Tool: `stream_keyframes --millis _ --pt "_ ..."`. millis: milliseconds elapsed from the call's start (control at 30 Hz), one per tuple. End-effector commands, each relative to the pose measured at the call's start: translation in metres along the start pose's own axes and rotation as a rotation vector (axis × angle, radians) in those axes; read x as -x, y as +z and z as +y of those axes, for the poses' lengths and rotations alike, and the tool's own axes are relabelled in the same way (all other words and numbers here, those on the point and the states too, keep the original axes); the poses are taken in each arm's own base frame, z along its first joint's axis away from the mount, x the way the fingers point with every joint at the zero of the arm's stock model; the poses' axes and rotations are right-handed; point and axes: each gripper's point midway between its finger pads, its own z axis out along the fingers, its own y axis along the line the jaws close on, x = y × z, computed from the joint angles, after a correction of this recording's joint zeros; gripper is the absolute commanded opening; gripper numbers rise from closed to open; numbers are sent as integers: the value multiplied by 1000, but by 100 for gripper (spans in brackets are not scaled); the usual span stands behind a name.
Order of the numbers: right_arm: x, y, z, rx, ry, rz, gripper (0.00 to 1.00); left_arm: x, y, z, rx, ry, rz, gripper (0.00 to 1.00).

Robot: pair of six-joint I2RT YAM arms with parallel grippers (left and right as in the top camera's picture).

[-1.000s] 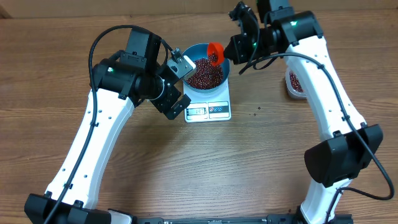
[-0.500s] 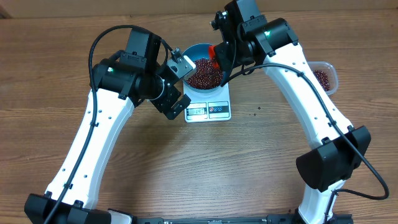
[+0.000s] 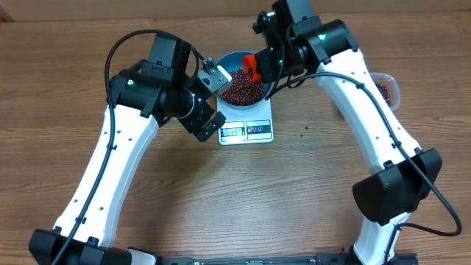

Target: Scoop item into bowl and weigh 150g on scale

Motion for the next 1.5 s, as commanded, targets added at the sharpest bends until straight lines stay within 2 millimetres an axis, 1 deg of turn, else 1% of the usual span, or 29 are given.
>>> stream_keyframes --millis 0,267,500,1167,1333,1467 --pt "14 -24 2 77 20 -68 4 -2 3 1 -4 10 9 100" --pt "16 -35 -12 171 72 -88 4 -2 3 1 -4 10 8 100" --pt "18 -41 -21 204 99 -102 4 -2 3 1 -4 10 8 100" --pt "18 -40 -18 205 93 -103 4 -2 3 1 -4 10 9 100" --pt "18 -36 -15 173 77 -94 4 -2 3 1 -4 10 8 100" --pt "16 -31 -13 113 58 -83 4 -2 3 1 -4 10 8 100"
